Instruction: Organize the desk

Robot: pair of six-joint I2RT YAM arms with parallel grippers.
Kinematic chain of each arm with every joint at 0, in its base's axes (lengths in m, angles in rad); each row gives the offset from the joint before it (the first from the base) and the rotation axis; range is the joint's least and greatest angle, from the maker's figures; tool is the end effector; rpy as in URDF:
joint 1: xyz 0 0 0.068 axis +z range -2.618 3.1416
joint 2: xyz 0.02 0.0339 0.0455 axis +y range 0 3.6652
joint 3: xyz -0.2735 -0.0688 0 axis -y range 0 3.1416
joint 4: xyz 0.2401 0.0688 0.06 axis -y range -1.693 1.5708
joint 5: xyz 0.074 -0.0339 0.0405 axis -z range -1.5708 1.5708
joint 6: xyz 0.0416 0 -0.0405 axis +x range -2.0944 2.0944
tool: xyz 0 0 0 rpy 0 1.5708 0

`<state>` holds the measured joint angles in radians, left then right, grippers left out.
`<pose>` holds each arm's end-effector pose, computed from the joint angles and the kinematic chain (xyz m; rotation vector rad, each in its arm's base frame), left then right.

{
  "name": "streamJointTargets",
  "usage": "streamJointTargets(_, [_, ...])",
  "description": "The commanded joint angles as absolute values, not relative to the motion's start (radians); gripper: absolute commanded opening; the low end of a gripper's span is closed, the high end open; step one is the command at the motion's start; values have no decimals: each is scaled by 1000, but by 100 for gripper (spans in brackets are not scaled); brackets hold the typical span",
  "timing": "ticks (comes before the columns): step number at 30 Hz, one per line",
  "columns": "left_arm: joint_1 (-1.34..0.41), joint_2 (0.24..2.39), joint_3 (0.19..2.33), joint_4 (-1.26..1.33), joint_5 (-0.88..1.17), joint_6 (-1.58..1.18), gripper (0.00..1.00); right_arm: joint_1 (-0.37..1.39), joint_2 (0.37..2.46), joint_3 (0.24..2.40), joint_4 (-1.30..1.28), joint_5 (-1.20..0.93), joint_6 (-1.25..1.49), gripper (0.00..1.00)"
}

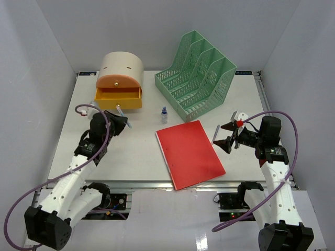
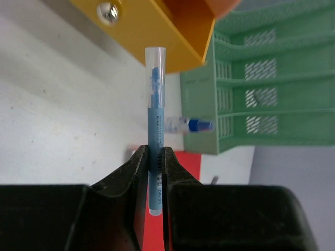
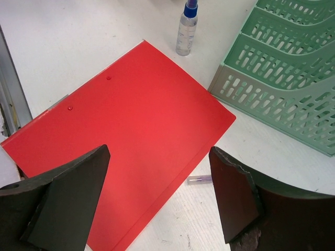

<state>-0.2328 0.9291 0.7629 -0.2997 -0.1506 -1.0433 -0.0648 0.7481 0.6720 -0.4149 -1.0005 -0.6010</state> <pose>0.2018 -0.0414 0.3003 -0.9137 1.8831 -0.6410 0.1505 0.0253 0.2956 -1.0300 1.5563 0.5689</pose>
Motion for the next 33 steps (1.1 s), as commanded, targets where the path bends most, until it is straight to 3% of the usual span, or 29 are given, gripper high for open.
streamJointTargets(1, [-66,1153,940,-284,59,-1231,0,-72,753,669,-387,-996,-593,83])
streamJointTargets(6, [-18,1365,1153,-324,121,-1367,0,-78,758,667,-387,-991,-595,83])
streamJointTargets(12, [-3,1498,1241,-321,151,-1426,2,-83,762,667,-387,-988,-597,83])
streamJointTargets(14, [32,1528,1247,-310,180,-1438,13,-83,764,667,-387,-986,-597,83])
streamJointTargets(16, [37,1537,1241,-288,190,-1440,34,-83,766,666,-385,-983,-595,83])
streamJointTargets(20, [44,1528,1233,-242,217,-1417,63,-83,780,652,-342,-950,-545,83])
streamJointTargets(27, [60,1439,1176,-151,296,-1309,73,-83,865,620,-230,-726,-348,84])
streamJointTargets(33, [84,1219,998,162,516,-1029,88,-49,1082,701,-246,-356,-116,80])
